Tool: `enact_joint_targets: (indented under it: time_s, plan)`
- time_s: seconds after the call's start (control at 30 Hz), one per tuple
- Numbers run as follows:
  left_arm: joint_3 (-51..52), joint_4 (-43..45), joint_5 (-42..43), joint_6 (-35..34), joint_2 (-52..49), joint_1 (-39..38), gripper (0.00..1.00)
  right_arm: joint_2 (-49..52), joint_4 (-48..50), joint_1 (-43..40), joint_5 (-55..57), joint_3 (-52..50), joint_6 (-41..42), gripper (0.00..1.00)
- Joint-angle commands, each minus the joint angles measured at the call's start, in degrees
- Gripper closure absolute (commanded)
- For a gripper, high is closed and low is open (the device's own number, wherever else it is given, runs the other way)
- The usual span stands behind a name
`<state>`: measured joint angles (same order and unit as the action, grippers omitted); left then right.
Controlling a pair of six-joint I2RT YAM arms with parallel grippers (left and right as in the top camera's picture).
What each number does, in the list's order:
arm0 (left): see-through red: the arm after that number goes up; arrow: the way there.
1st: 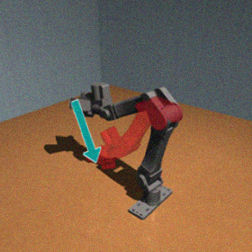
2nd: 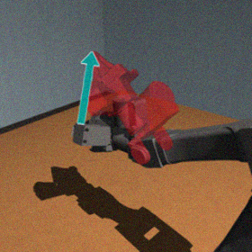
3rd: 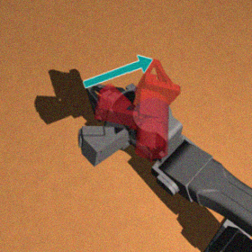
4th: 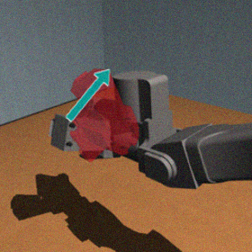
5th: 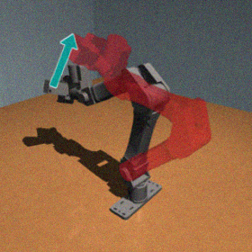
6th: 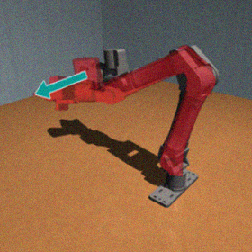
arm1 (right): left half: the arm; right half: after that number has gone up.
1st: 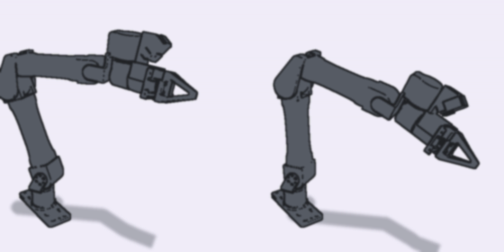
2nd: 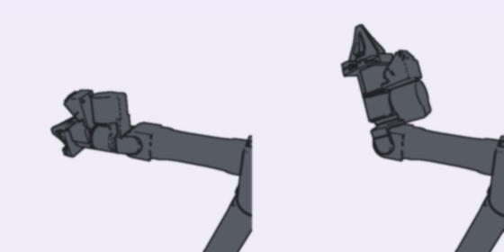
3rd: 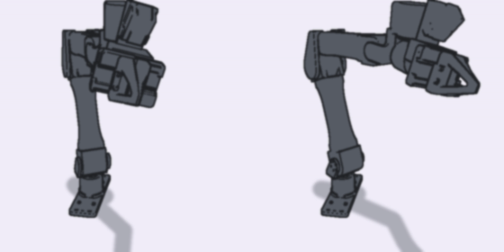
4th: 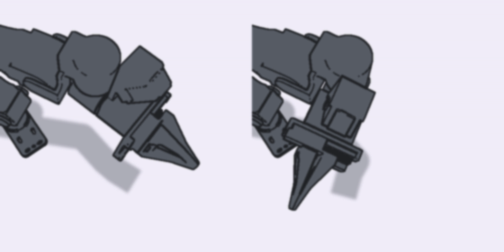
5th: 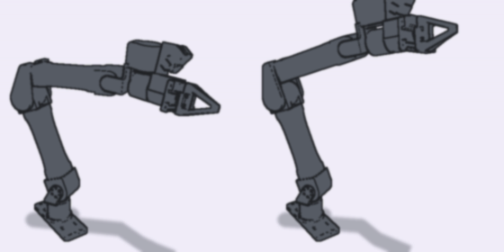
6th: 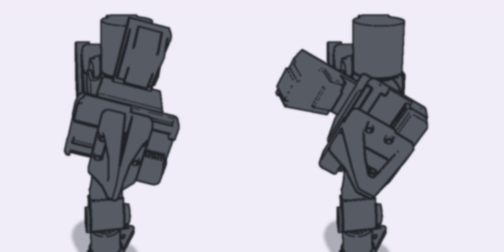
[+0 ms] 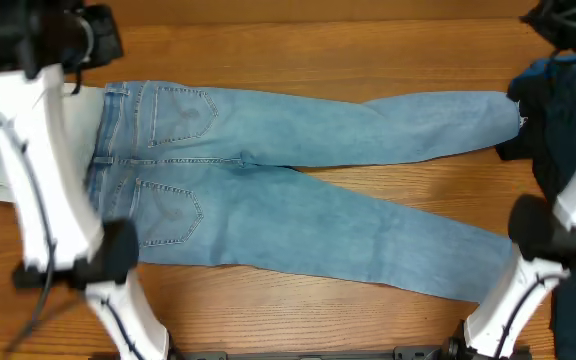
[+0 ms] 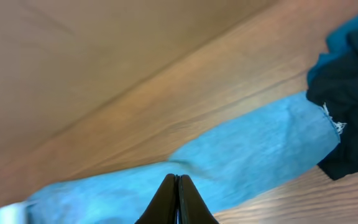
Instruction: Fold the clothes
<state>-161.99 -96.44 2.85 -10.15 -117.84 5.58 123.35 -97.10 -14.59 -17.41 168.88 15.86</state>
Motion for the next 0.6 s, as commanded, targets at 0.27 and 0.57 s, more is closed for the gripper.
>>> enact_joint_targets:
  time_s: [0.27, 0.57]
  plan:
    - [39.67, -0.04, -6.64, -7.08, 37.46, -1.11, 0.95, -47.47, 0.07, 1.88, 16.87, -59.49, 5.05, 0.96]
    - [72.39, 19.45, -6.10, -6.64, 37.59, -1.11, 0.96, -50.36, 9.05, 1.66, 13.18, -99.10, 5.20, 0.96]
